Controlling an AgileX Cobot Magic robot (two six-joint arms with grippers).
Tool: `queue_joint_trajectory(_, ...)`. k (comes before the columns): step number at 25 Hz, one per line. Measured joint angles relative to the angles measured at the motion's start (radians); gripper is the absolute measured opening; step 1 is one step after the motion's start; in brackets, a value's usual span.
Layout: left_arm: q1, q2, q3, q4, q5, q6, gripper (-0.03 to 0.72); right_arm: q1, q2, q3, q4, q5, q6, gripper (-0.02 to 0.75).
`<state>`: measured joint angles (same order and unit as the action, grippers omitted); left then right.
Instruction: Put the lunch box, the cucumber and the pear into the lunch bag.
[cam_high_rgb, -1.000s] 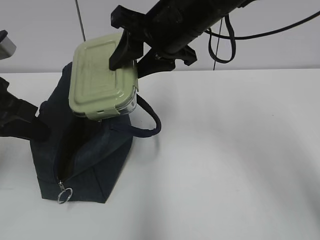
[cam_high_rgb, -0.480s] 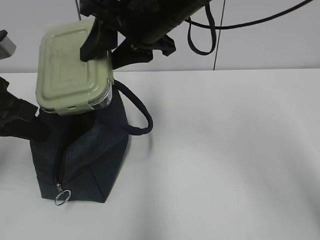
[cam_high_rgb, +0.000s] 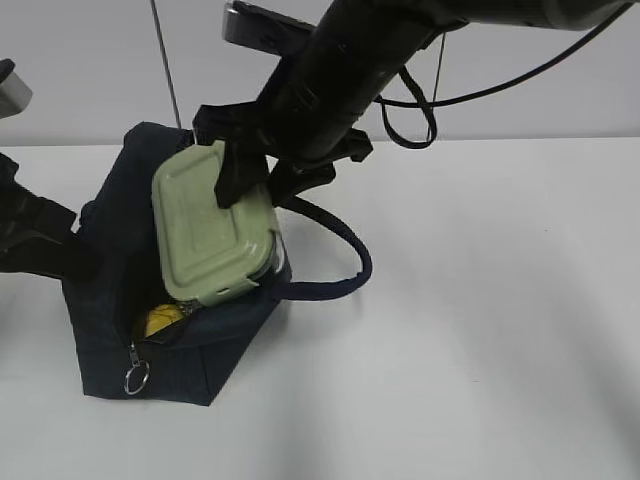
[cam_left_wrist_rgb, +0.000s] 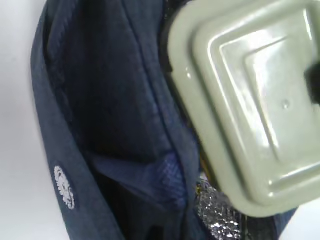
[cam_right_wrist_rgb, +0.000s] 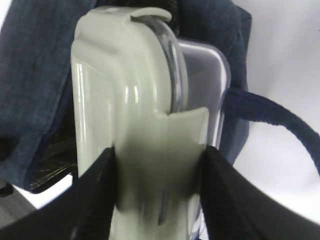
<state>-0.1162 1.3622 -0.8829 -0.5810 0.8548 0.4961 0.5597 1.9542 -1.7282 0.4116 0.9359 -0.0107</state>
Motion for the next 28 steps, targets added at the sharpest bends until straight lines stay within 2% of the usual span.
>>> queue_joint_trajectory(2,0.0,0.0,0.0,-0.002,0.0,0.0,0.002,0.0,0.0,0.0,-0.043,-0.002,0.028,0.358)
queue_joint_trajectory(6,0.0,0.0,0.0,-0.002,-0.001,0.0,0.002,0.0,0.024,-0.002,-0.031,-0.033,0.041,0.358)
queue_joint_trajectory(11,0.0,0.0,0.0,-0.002,-0.002,0.0,0.002,0.0,0.1,-0.002,0.089,-0.107,0.031,0.358)
queue_joint_trajectory(16,0.0,0.0,0.0,0.004,-0.002,0.0,0.002,0.019,0.139,-0.006,0.214,-0.177,-0.061,0.358)
queue_joint_trajectory(21,0.0,0.0,0.0,0.005,-0.005,0.0,0.002,0.035,0.15,-0.014,0.251,-0.202,-0.132,0.363)
queue_joint_trajectory(28,0.0,0.0,0.0,0.004,-0.009,0.0,0.002,0.037,0.15,-0.083,0.251,-0.089,-0.187,0.48)
